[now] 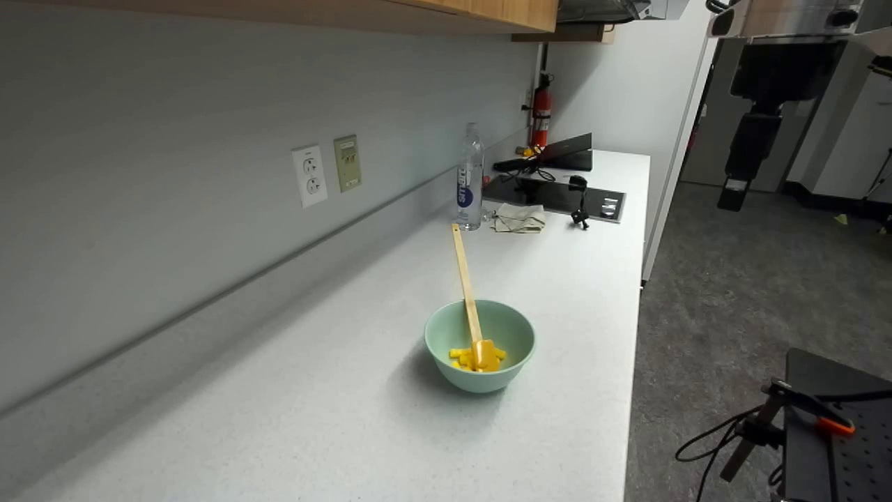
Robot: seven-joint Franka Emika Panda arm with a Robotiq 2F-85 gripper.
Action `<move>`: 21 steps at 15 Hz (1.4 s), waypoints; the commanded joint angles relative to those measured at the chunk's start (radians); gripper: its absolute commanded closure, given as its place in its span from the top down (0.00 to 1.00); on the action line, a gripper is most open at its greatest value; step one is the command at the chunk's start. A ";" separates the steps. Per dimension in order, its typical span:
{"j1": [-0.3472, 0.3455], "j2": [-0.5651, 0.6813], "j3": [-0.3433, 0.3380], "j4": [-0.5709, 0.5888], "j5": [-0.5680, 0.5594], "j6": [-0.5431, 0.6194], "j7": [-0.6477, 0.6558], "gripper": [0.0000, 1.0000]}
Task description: Use the object to mix the contents in the bowl
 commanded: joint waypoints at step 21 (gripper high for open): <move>0.019 0.176 0.118 0.224 0.004 -0.005 0.176 1.00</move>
